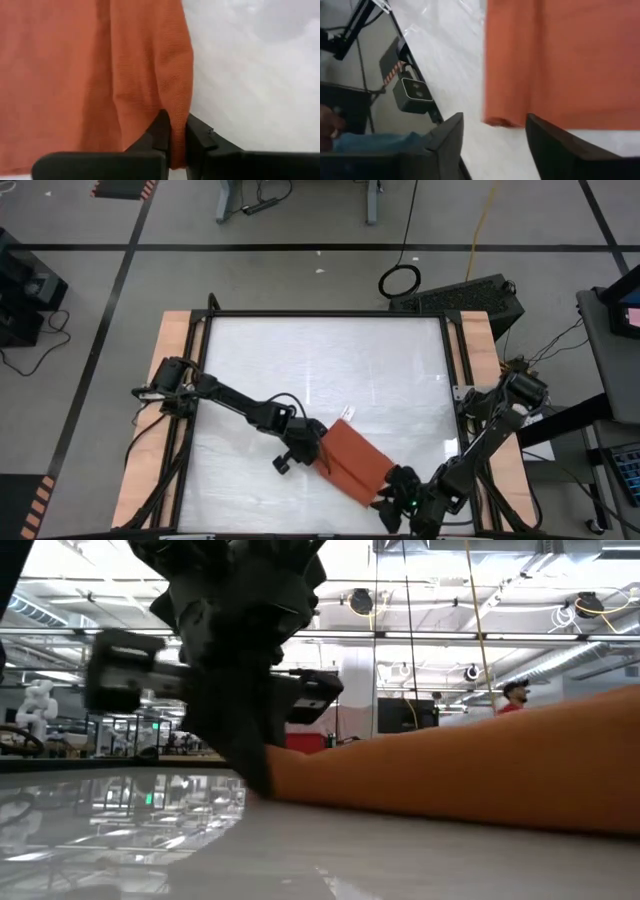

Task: Roll towel
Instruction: Roll the orange towel

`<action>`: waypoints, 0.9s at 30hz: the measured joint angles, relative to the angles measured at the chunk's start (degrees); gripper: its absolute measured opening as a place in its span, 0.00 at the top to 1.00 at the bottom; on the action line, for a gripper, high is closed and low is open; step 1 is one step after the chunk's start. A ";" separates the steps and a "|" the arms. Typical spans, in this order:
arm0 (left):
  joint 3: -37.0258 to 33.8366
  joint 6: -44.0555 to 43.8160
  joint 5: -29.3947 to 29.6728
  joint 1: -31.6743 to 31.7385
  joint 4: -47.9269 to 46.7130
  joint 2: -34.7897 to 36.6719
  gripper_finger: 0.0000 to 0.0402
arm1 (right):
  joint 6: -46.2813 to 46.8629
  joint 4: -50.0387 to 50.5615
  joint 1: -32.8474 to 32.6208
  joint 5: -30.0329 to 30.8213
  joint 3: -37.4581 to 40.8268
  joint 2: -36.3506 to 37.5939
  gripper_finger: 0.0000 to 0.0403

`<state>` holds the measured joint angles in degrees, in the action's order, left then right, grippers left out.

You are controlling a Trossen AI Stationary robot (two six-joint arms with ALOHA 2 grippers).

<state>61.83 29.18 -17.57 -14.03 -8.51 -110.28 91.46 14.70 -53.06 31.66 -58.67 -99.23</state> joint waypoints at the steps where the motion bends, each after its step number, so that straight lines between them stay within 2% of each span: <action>1: 0.38 -0.39 -1.45 0.12 -1.77 0.00 0.94 | -0.77 1.49 -0.08 -0.05 0.00 0.95 0.48; 5: 1.11 -3.69 -6.82 0.55 -7.23 0.09 0.94 | -1.97 6.68 -0.42 -0.50 0.00 3.28 0.45; 8: 1.13 -9.87 -10.43 1.06 -8.81 0.09 0.94 | -1.02 9.88 -0.31 -1.90 0.00 3.07 0.47; 15: 1.11 -24.76 -13.50 2.18 -11.49 0.09 0.94 | -2.99 14.28 2.06 -1.83 0.00 1.81 0.52; 17: 1.06 -29.06 -14.35 2.53 -11.87 0.09 0.94 | -7.05 13.61 2.81 -1.55 0.00 1.76 0.54; 20: 1.01 -34.80 -16.10 3.26 -11.45 0.01 0.94 | -17.93 8.02 3.55 -1.16 -0.02 1.76 0.56; 27: 0.93 -43.95 -23.49 5.87 -7.27 -0.13 0.94 | -40.07 -0.51 3.36 0.18 -0.04 1.76 0.57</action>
<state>62.76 -14.78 -41.07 -8.16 -15.78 -110.41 51.39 14.19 -49.70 31.84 -58.72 -97.47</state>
